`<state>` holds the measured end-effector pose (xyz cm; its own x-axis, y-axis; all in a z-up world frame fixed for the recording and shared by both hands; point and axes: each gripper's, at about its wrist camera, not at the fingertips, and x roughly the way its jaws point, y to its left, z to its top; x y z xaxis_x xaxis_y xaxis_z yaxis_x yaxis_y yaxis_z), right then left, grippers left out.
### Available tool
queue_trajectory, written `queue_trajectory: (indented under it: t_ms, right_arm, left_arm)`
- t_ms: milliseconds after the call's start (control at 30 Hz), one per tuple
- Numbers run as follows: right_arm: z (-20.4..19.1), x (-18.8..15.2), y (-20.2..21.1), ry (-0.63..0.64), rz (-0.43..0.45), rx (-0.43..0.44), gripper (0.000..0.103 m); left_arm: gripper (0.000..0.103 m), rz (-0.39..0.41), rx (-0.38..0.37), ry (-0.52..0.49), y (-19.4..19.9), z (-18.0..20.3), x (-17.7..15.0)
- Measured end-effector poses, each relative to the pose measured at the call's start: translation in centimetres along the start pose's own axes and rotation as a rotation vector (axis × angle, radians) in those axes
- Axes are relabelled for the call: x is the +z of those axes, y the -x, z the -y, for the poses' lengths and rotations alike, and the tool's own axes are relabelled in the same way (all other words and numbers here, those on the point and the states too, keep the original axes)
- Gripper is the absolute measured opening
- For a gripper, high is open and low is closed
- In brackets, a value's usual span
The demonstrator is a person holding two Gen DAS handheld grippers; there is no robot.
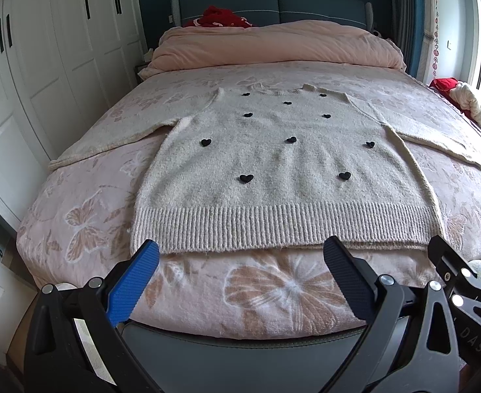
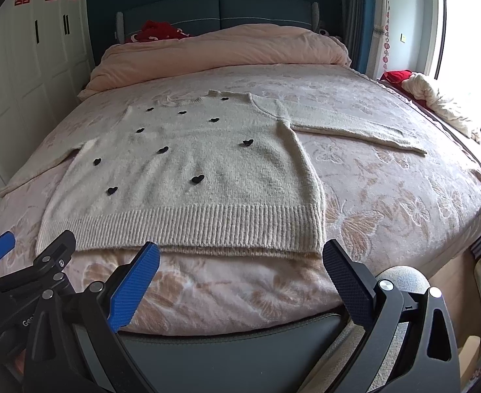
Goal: Fold small clothes
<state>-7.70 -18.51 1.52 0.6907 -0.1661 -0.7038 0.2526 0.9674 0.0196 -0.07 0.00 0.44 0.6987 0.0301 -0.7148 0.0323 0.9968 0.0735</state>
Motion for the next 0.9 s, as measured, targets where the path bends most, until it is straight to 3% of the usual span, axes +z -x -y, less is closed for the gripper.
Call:
queue_trajectory:
  t_ms: [900]
  right_arm:
    - [0.05,-0.29,-0.34,-0.002,-0.012,0.001,0.098]
  left_arm:
    - [0.098,-0.003,0.003,-0.001,-0.2,-0.14,-0.43]
